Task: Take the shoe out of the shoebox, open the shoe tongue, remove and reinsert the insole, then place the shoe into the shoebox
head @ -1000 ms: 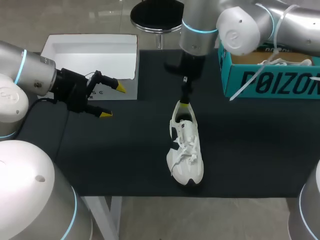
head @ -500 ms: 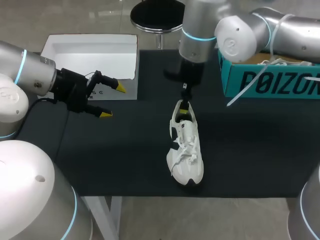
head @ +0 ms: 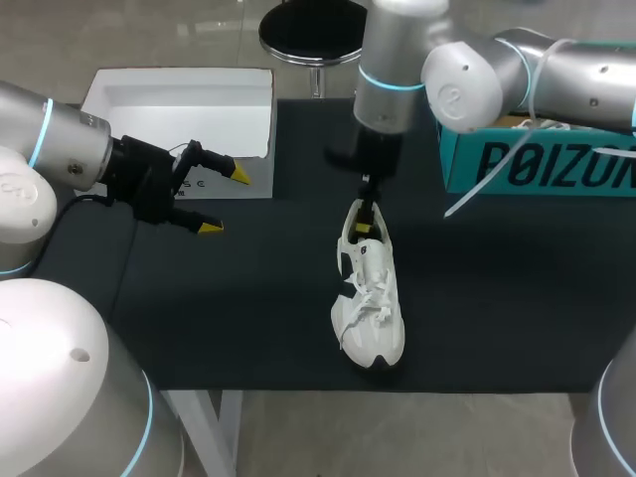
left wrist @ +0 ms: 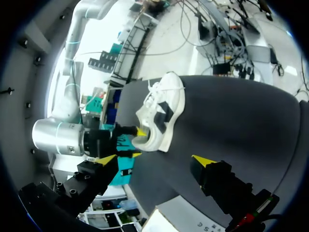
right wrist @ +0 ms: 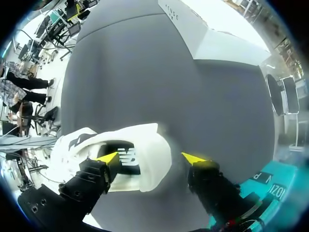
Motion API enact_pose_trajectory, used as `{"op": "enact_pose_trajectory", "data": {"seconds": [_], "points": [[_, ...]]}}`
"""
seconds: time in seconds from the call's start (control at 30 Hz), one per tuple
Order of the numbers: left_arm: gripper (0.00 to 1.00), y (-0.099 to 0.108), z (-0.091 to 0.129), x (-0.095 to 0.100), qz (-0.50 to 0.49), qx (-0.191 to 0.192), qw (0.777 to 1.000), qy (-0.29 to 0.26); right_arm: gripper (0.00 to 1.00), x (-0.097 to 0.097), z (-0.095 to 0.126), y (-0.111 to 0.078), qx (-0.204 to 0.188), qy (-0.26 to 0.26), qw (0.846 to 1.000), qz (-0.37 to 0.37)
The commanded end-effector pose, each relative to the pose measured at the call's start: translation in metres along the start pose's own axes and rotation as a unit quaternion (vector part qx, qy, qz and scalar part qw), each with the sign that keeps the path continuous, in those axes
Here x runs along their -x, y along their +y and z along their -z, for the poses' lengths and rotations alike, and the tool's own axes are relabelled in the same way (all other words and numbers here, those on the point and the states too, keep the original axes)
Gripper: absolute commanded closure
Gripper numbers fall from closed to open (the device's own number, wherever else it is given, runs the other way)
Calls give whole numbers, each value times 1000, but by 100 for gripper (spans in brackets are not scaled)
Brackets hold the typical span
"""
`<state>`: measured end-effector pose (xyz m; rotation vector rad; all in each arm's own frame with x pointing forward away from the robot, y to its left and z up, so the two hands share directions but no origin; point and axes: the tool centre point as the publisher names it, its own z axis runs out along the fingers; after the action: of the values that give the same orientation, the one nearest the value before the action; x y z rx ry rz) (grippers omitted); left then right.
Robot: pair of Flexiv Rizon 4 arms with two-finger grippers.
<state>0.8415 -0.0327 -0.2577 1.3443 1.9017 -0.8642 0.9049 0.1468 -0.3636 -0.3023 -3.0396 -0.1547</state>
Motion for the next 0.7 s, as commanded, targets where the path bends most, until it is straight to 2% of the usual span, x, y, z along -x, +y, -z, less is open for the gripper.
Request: {"op": "enact_pose_trajectory", "data": {"seconds": [0.03,0.1,0.13,0.17,0.57,0.7], "points": [[0,0,-1,0,0,1,1000,1,65,1,-7,2,0,3,1000,-1],[0,0,-1,0,0,1,1000,1,84,1,-9,1,0,3,1000,-1],[0,0,-1,0,0,1,1000,1,96,1,-9,1,1,3,1000,-1],[0,0,-1,0,0,1,1000,1,100,1,-9,1,1,3,1000,-2],[0,0,-1,0,0,1,1000,1,100,3,17,2,7,-17,1000,-11],[0,0,-1,0,0,1,1000,1,100,4,37,1,6,-38,999,-24]]}}
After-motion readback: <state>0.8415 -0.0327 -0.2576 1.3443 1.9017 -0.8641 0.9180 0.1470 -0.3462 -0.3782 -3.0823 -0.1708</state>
